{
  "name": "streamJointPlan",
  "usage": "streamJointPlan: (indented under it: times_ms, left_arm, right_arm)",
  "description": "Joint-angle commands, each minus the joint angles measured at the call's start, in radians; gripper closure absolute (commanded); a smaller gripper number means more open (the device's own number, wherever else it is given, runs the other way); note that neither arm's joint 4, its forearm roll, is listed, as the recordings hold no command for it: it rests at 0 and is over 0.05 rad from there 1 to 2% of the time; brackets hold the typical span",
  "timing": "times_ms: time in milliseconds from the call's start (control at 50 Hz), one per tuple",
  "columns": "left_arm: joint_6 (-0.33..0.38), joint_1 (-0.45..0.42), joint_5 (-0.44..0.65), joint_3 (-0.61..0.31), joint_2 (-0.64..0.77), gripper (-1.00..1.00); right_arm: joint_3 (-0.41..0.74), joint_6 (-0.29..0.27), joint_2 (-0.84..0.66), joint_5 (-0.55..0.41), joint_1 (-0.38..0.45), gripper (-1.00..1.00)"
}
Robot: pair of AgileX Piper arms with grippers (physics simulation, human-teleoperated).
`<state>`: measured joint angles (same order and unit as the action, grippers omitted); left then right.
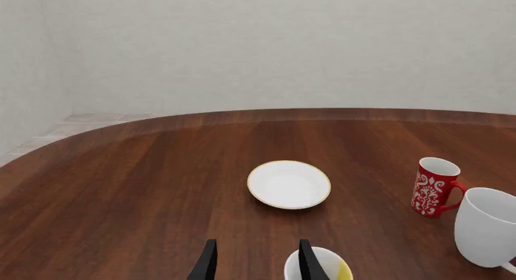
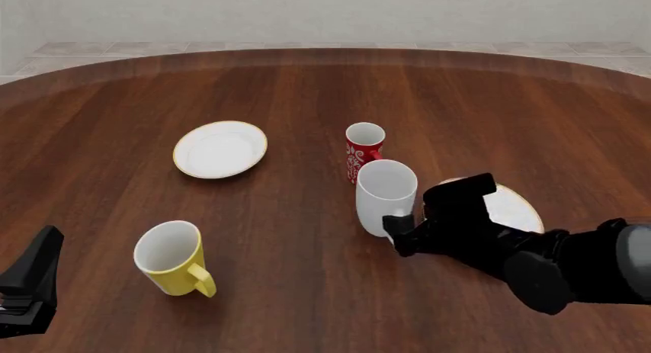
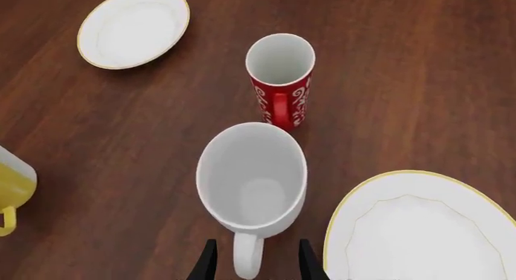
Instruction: Put the white mug on the left plate.
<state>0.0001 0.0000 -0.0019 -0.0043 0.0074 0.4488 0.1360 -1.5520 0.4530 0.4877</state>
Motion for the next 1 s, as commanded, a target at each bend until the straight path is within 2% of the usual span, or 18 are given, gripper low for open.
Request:
streamJointPlan:
  times_ms: [20,500,520,560,1000]
  left_arm:
    - [0.000,0.000,0.000,0.000,0.000,-1.00]
    - [0.000,0.000,0.000,0.000,0.000,-1.00]
    - [0.000,0.000,0.000,0.000,0.000,-1.00]
    - [0.000,0.000,0.000,0.000,0.000,-1.00]
    - [0.000,0.000,0.000,0.000,0.000,-1.00]
  right_arm:
    - [-0.009,0.008,-0.010,0.010,-0.005,-1.00]
    - [-0.017,0.012,-0.010,0.018,-0.004,-1.00]
    - [-0.026,-0.006,0.004,0.015,-0.027,1.00]
    - [-0.022,-0.025,0.014,0.008,-0.008,1.00]
    - [-0.018,-0.023,-0.001,0.014,-0.001,1.00]
